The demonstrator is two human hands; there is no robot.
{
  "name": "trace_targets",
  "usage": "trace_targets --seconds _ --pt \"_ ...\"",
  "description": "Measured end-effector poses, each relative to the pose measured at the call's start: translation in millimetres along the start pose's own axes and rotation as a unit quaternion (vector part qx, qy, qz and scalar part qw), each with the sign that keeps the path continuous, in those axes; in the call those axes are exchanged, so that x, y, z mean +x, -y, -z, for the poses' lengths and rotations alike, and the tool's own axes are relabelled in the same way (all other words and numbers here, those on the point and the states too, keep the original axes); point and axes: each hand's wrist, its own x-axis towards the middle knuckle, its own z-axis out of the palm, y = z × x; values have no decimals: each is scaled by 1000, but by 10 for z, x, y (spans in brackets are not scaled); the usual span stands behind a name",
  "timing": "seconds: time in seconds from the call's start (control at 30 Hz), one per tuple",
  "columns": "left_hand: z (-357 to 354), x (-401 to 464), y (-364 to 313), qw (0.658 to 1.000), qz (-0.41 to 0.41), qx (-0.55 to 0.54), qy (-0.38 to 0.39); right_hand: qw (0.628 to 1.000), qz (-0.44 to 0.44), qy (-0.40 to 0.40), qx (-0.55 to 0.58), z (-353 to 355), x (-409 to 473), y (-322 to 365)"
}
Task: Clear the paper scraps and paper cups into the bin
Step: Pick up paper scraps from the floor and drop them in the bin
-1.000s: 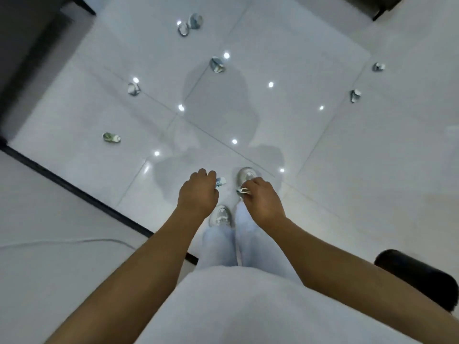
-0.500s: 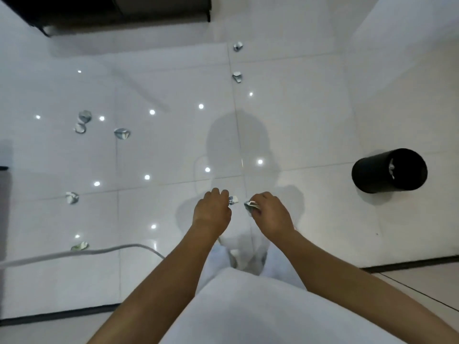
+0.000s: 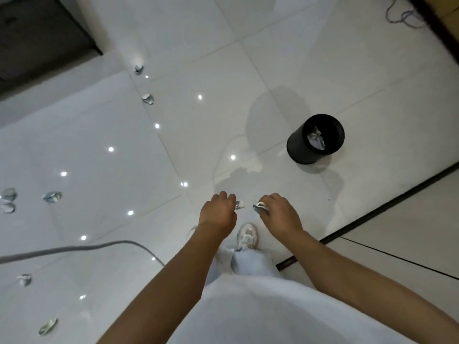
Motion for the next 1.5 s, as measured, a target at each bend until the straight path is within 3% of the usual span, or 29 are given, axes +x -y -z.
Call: trace_targets --seconds 0.4,0.6,0.93,1.07,1.33,1.5 --pt "575 1610 -1126 987 -133 88 28 992 -102 -74 16 1128 892 -977" --pt "975 2494 -1597 978 -178 105 40 987 -145 -60 31 1707 1441 -1339" --pt "996 3470 -2162 971 -198 124 53 992 -59 -114 5 2013 2099 -1961" --pt "729 3806 -2384 980 -163 103 54 997 -55 -53 -33 1923 2415 -2412" --pt "129 4315 -2676 988 -105 72 92 997 -79 -23 8 1802 2951 -3148" --pt "-119 4625 -2738 995 -8 0 98 994 -106 -7 20 1699 3412 -3478"
